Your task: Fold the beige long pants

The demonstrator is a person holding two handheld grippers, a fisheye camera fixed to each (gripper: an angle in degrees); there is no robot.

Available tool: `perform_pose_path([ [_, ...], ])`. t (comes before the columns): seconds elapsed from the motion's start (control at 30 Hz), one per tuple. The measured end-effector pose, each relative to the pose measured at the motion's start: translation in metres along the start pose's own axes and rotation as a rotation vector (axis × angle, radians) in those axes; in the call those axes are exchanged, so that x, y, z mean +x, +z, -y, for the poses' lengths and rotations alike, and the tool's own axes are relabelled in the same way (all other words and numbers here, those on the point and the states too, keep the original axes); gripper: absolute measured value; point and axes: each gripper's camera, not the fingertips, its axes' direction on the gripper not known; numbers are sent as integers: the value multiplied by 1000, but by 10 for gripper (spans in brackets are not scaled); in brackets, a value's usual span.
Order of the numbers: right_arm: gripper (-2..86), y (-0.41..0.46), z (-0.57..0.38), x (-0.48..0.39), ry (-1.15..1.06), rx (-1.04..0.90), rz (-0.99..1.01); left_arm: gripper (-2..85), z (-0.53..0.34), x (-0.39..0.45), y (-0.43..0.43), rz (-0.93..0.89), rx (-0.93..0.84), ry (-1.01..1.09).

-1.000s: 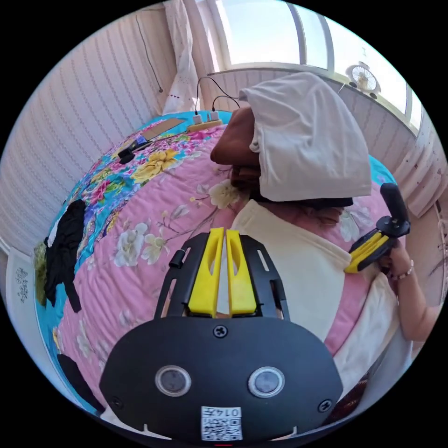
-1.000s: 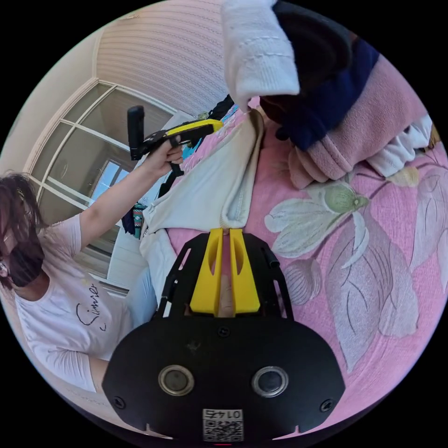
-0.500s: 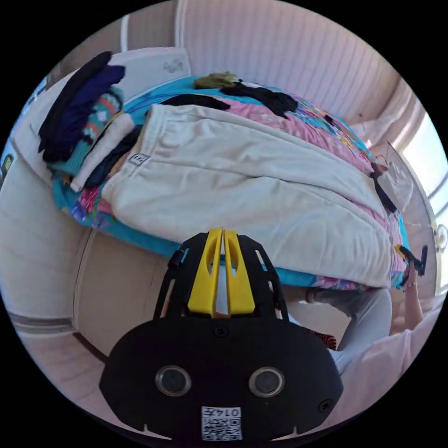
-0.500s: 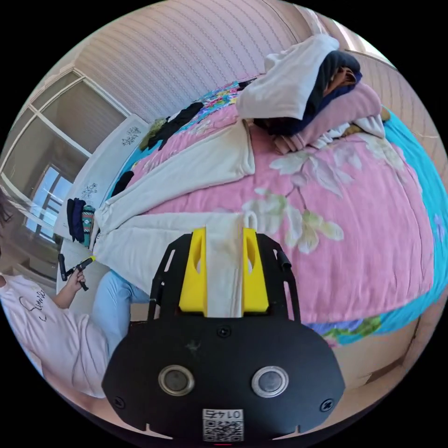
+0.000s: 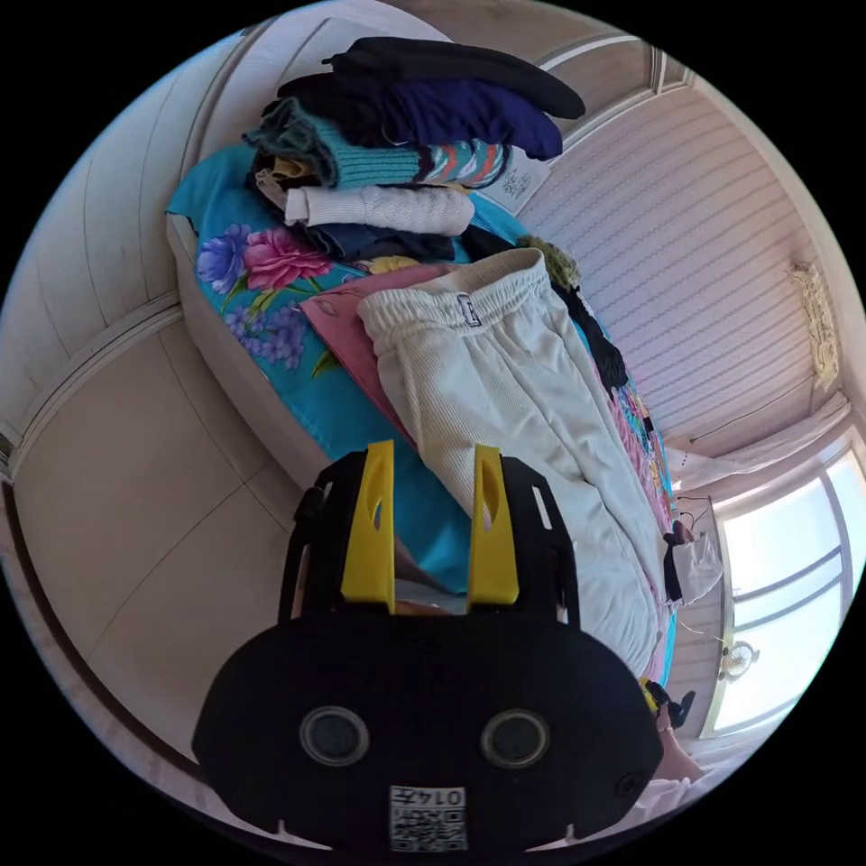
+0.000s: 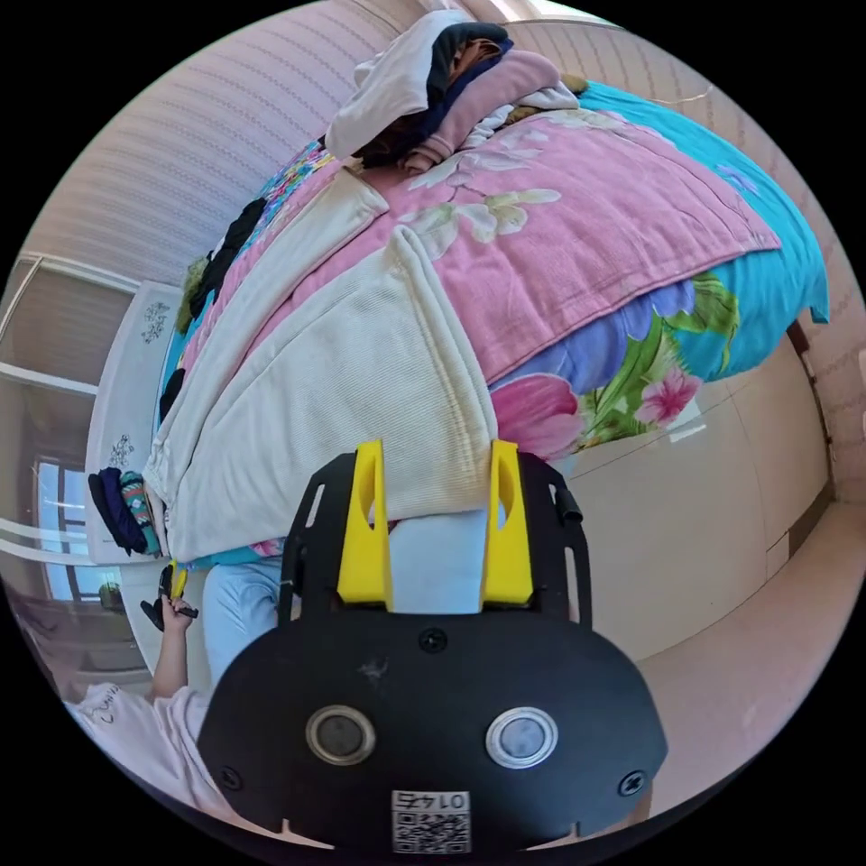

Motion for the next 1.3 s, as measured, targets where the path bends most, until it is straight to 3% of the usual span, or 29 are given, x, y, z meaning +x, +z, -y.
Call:
perform_pose_path([
  [0.07, 62, -17, -13, 2, 12, 40, 26, 114, 11, -3, -4, -31, -30, 8],
  [0.17, 23, -34, -25, 8, -14, 47, 112, 98, 20, 1, -18, 49, -22, 71],
  [0.43, 7, -76, -44, 14, -81, 108, 191, 50, 49, -11, -68, 31, -28, 145],
  [0.7, 5, -119, -37, -1, -205, 235, 316, 40, 91, -4, -149, -154, 40, 229],
  [1.07, 5, -145, 111, -86, -398, 311, 226, 41, 219, 103, -161, -187, 127, 397],
  [1.2, 11, -125, 183, -113, -336, 320, 185, 57, 270, 149, -110, -32, 141, 376],
  [1.3, 25, -80, 219, -119, -263, 224, 91, 75, 281, 148, -79, 32, 53, 246],
])
